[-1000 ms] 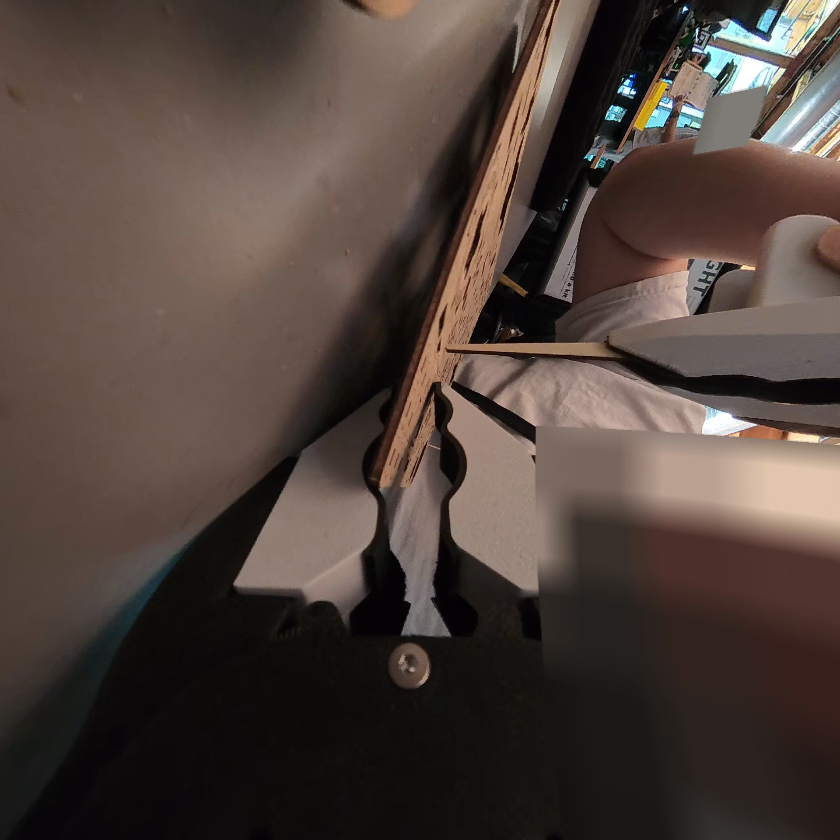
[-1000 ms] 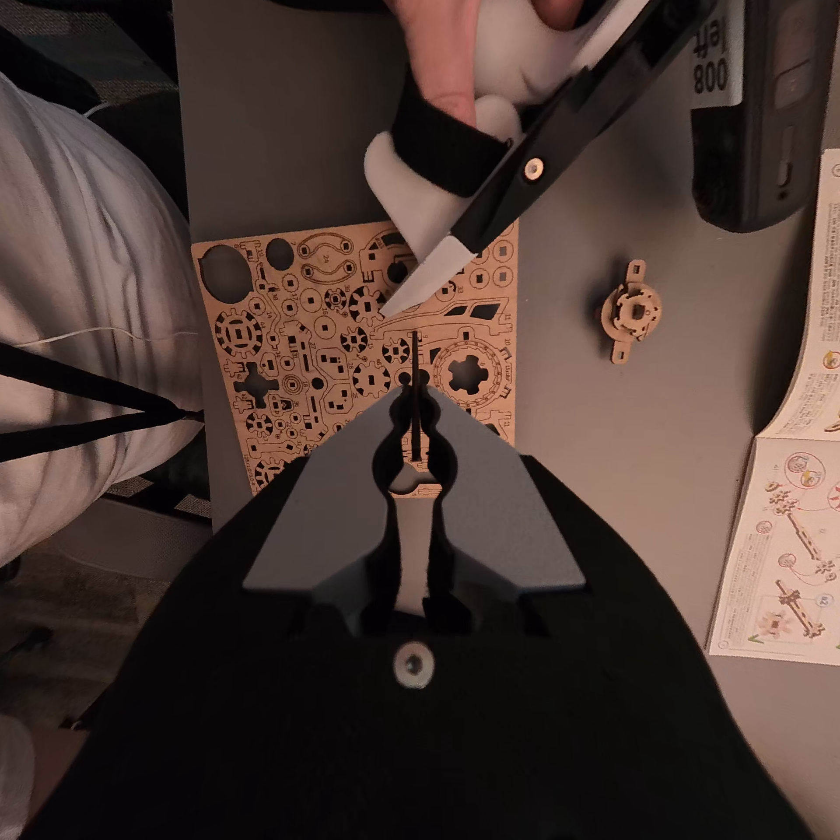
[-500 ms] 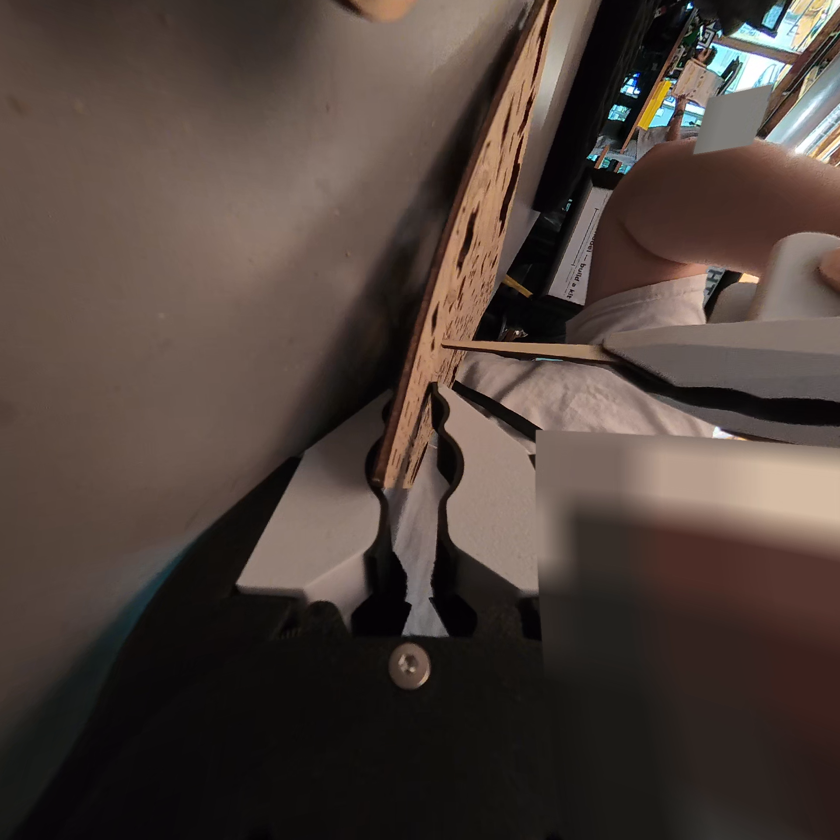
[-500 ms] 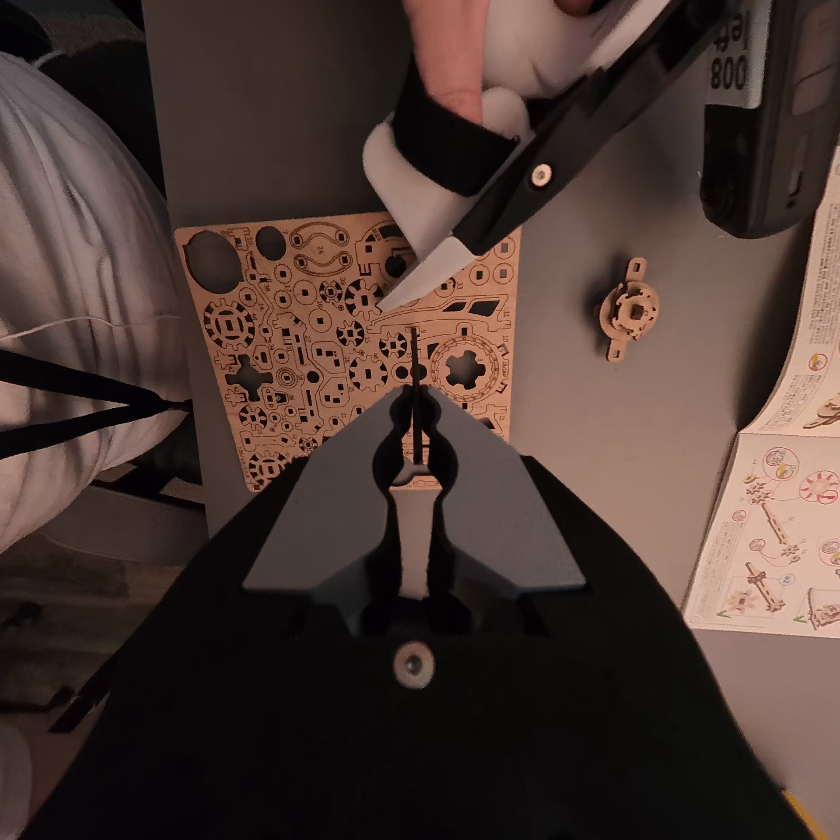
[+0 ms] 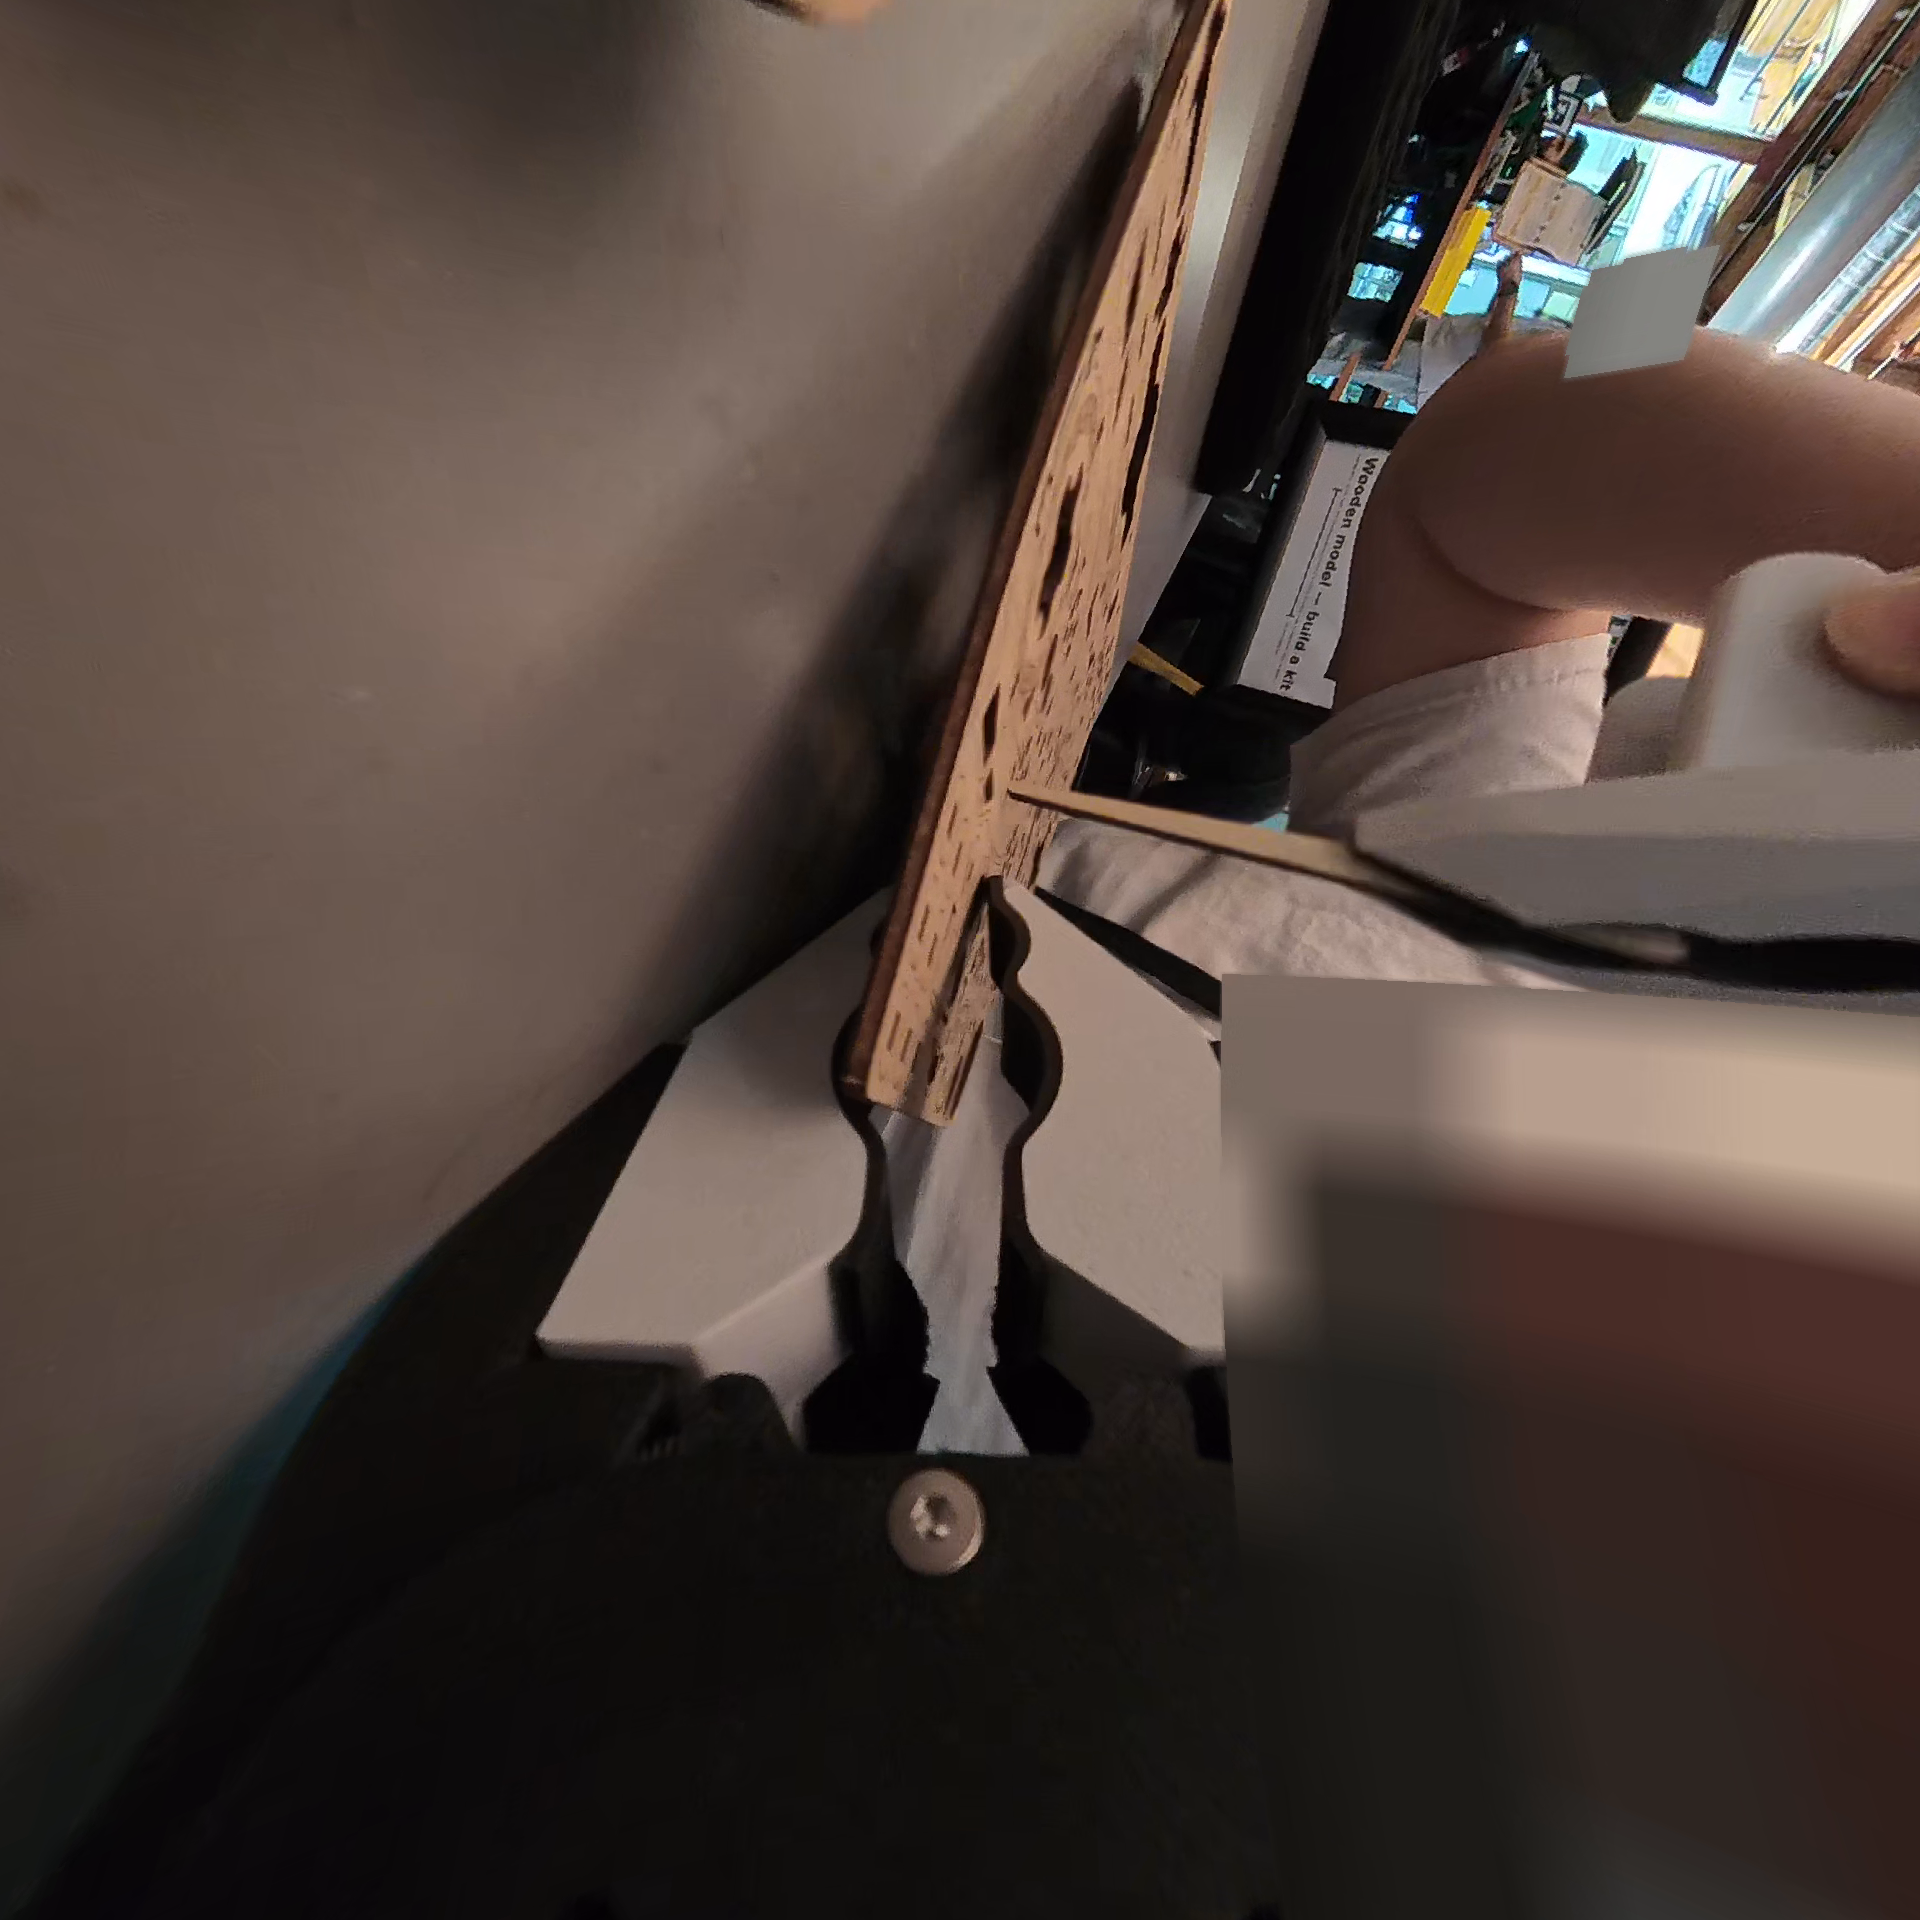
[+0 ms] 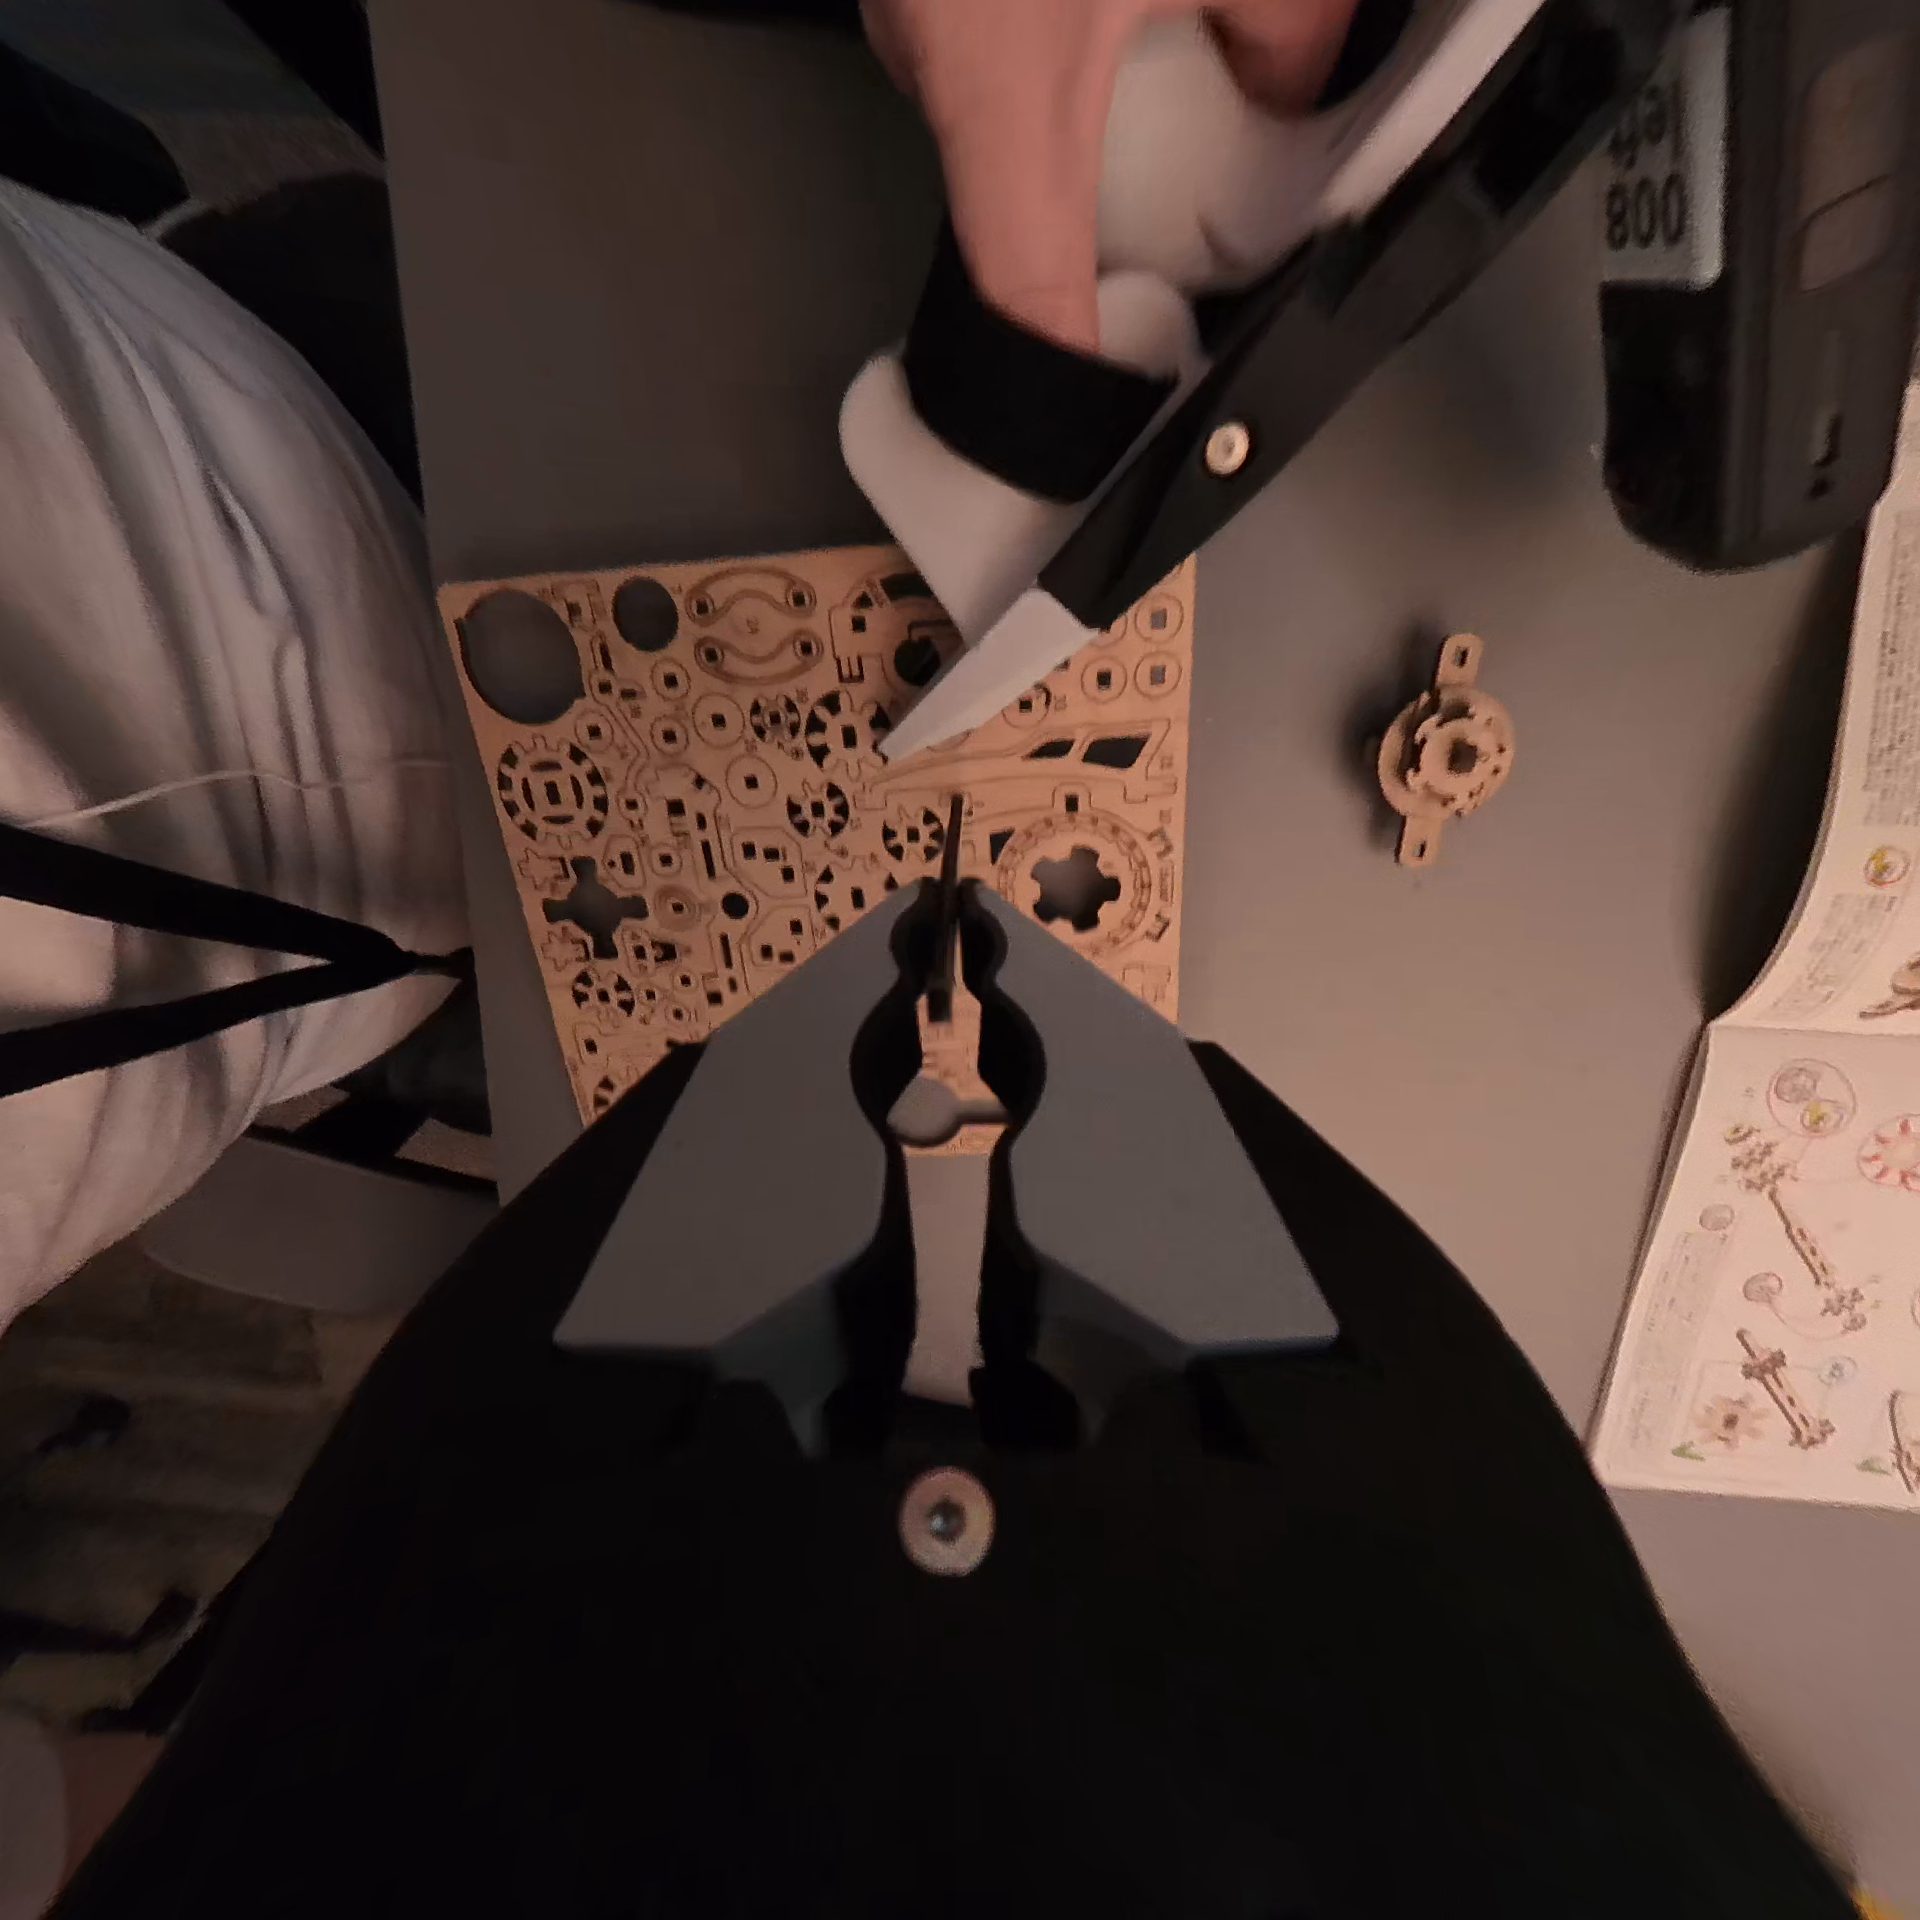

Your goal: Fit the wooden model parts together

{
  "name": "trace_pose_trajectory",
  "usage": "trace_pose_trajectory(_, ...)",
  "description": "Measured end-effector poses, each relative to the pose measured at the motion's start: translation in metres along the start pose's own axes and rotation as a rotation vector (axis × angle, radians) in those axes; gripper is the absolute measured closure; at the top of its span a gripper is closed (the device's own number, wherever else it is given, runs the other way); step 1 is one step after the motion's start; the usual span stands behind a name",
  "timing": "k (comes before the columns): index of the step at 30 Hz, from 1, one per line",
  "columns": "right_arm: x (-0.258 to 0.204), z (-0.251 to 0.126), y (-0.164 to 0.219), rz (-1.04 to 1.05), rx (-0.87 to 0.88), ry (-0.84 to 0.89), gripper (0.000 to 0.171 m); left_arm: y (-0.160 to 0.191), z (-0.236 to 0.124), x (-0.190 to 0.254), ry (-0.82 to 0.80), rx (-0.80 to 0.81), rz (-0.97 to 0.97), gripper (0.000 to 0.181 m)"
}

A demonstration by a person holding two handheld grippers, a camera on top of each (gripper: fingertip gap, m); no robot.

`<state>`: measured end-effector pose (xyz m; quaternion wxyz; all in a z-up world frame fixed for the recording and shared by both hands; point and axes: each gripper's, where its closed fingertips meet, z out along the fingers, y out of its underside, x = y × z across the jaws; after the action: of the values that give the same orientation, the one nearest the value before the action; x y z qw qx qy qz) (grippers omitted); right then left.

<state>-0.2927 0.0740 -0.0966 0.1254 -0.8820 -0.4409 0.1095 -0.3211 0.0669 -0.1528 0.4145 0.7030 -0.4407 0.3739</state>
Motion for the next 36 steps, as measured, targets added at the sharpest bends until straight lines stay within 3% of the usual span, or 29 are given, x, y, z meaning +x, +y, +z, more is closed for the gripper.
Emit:
trace_pose_trajectory(10, -0.001, 0.008, -0.005, -0.012, 0.037, -0.020, 0.168, -0.001, 0.003, 0.003, 0.020, 0.007, 0.012, 0.170)
trace_pose_trajectory(17, 0.001, 0.007, -0.009, 0.028, 0.278, -0.049, 0.169, -0.001, 0.003, 0.003, 0.024, 0.007, 0.012, 0.170)
trace_pose_trajectory(26, 0.007, 0.005, 0.004, 0.222, 0.659, -0.218, 0.169, -0.001, 0.003, 0.004, 0.017, 0.003, 0.039, 0.163)
trace_pose_trajectory(36, 0.026, 0.005, 0.015, 0.460, 0.817, -0.386, 0.169, -0.003, -0.008, 0.007, -0.089, 0.106, 0.307, 0.147)
